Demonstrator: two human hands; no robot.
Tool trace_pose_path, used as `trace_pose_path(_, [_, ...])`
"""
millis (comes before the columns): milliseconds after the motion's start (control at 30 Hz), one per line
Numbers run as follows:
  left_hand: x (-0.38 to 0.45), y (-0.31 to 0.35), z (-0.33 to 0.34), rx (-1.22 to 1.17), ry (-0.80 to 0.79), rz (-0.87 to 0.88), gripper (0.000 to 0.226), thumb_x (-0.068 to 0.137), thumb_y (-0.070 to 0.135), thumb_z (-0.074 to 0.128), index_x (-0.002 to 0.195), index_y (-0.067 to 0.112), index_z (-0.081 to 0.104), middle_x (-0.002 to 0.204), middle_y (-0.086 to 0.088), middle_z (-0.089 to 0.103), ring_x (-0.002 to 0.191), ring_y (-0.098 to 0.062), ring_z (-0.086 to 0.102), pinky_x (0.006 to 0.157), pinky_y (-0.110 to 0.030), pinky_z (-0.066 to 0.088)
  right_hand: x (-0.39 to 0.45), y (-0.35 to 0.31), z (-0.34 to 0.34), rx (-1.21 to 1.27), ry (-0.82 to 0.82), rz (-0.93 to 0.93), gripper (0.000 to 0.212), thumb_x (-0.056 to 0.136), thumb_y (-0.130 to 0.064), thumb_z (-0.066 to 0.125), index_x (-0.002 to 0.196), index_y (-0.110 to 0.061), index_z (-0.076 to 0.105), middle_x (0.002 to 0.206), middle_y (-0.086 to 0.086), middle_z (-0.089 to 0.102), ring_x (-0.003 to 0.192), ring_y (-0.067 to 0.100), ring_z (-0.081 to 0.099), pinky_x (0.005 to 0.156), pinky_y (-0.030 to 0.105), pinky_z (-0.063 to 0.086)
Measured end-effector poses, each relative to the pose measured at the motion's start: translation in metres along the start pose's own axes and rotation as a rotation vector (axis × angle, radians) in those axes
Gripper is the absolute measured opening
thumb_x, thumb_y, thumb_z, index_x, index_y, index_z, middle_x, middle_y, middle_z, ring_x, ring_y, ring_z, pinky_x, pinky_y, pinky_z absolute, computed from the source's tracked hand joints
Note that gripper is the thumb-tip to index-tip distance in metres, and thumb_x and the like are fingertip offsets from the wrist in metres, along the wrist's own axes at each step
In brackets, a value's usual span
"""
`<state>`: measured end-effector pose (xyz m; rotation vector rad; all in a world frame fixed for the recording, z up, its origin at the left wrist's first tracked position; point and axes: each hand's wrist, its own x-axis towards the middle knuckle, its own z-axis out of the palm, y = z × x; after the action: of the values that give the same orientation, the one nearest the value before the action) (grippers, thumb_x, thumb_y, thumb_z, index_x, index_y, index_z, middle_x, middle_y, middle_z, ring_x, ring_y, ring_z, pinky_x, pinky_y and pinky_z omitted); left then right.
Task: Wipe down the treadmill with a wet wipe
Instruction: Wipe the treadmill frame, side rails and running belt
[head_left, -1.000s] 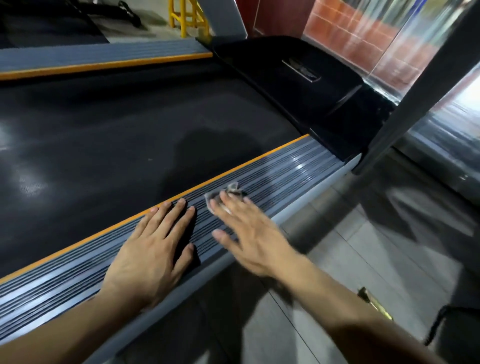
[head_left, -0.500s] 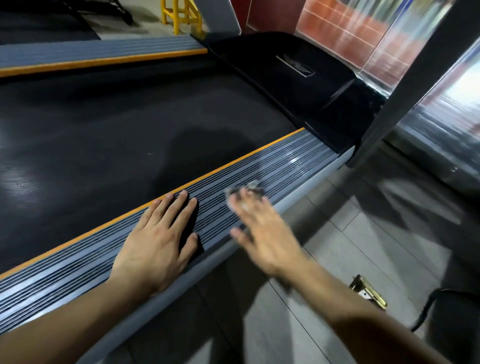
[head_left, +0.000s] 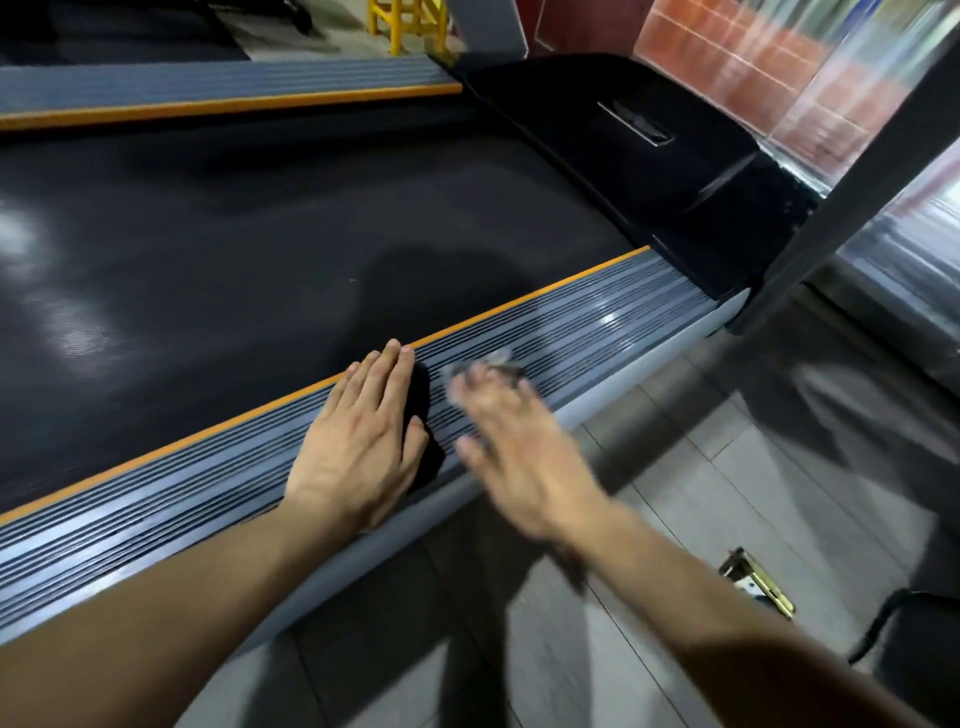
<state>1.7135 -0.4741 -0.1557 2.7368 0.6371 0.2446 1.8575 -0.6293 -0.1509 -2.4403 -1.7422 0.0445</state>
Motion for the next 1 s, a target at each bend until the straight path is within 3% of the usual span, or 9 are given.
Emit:
trace_pose_path(133, [-0.015, -0.009, -0.005, 0.010, 0.053, -0.010, 0.067, 0.100, 0.043, 0.024, 0.156, 0.009, 0.033, 0.165, -0.013, 0.028, 0.152, -0.031, 0.027, 0.126, -0.043, 0.018, 0.057, 0.113, -0.024, -0.043, -0.021, 0.468, 0.091, 0.089, -0.072, -0.008, 0.158, -0.017, 0.014, 0.165, 0.009, 0.015, 0.153, 0.023, 0.008, 0.124, 0.048, 0.008])
trace_pose_path(200, [-0.041, -0.032, -0.010, 0.074, 0.064, -0.014, 0.063, 0.101, 0.042, 0.029, 0.153, 0.008, 0.040, 0.162, -0.015, 0.034, 0.149, -0.035, 0.033, 0.124, -0.048, 0.023, 0.077, 0.118, -0.024, -0.050, -0.049, 0.549, 0.095, 0.088, -0.073, -0.009, 0.159, -0.011, 0.007, 0.165, 0.016, 0.009, 0.153, 0.028, 0.004, 0.123, 0.050, 0.007])
trace_pose_path(300, [-0.102, -0.083, -0.027, 0.142, 0.076, -0.164, 0.066, 0.100, 0.048, 0.030, 0.155, 0.013, 0.040, 0.163, -0.011, 0.033, 0.147, -0.039, 0.034, 0.121, -0.054, 0.026, 0.071, 0.044, 0.001, 0.021, 0.043, 0.258, 0.088, 0.096, -0.067, 0.001, 0.157, -0.005, 0.018, 0.163, 0.022, 0.015, 0.152, 0.034, 0.011, 0.123, 0.050, 0.011])
trace_pose_path(400, [-0.135, -0.104, -0.045, 0.163, 0.046, -0.298, 0.068, 0.100, 0.052, 0.027, 0.158, 0.017, 0.034, 0.162, -0.003, 0.031, 0.148, -0.038, 0.032, 0.121, -0.053, 0.023, 0.053, -0.055, 0.018, 0.113, -0.051, -0.123, 0.080, 0.098, -0.064, 0.004, 0.159, -0.012, 0.003, 0.166, 0.011, -0.002, 0.154, 0.022, -0.006, 0.125, 0.042, -0.001])
trace_pose_path(500, [-0.134, -0.098, -0.047, 0.165, 0.024, -0.343, 0.066, 0.101, 0.051, 0.026, 0.160, 0.021, 0.029, 0.164, -0.005, 0.031, 0.153, -0.029, 0.026, 0.125, -0.047, 0.017, 0.055, -0.077, 0.017, 0.107, -0.067, -0.236, 0.074, 0.100, -0.062, 0.009, 0.160, -0.018, 0.003, 0.167, 0.003, -0.001, 0.153, 0.015, -0.007, 0.125, 0.041, -0.001])
trace_pose_path(633, [-0.133, -0.094, -0.049, 0.156, 0.014, -0.381, 0.064, 0.102, 0.049, 0.026, 0.161, 0.024, 0.025, 0.166, -0.002, 0.029, 0.155, -0.022, 0.019, 0.126, -0.045, 0.013, 0.068, 0.025, 0.014, 0.037, 0.045, -0.016, 0.070, 0.100, -0.057, 0.016, 0.156, -0.016, 0.026, 0.163, 0.009, 0.024, 0.152, 0.023, 0.017, 0.122, 0.052, 0.013])
trace_pose_path(767, [-0.134, -0.092, -0.050, 0.179, -0.009, -0.384, 0.065, 0.103, 0.050, 0.023, 0.161, 0.020, 0.025, 0.166, -0.006, 0.029, 0.155, -0.027, 0.019, 0.126, -0.047, 0.013, 0.069, 0.114, -0.006, -0.021, -0.103, 0.356, 0.091, 0.089, -0.068, -0.006, 0.159, -0.013, 0.010, 0.166, 0.013, 0.008, 0.153, 0.025, 0.007, 0.122, 0.054, 0.007])
trace_pose_path(867, [-0.134, -0.091, -0.047, 0.164, 0.023, -0.372, 0.065, 0.102, 0.049, 0.022, 0.160, 0.020, 0.026, 0.165, -0.007, 0.029, 0.155, -0.027, 0.019, 0.126, -0.046, 0.012, 0.073, 0.063, -0.002, 0.012, -0.039, 0.310, 0.093, 0.087, -0.066, 0.004, 0.156, -0.007, 0.021, 0.163, 0.019, 0.017, 0.151, 0.032, 0.016, 0.121, 0.054, 0.013])
trace_pose_path(1000, [-0.135, -0.097, -0.044, 0.153, 0.067, -0.353, 0.066, 0.101, 0.050, 0.020, 0.159, 0.020, 0.027, 0.165, -0.007, 0.029, 0.154, -0.028, 0.020, 0.127, -0.046, 0.012, 0.046, -0.097, 0.024, 0.060, 0.007, -0.142, 0.079, 0.095, -0.059, 0.020, 0.153, -0.007, 0.031, 0.160, 0.016, 0.029, 0.150, 0.030, 0.022, 0.121, 0.052, 0.017])
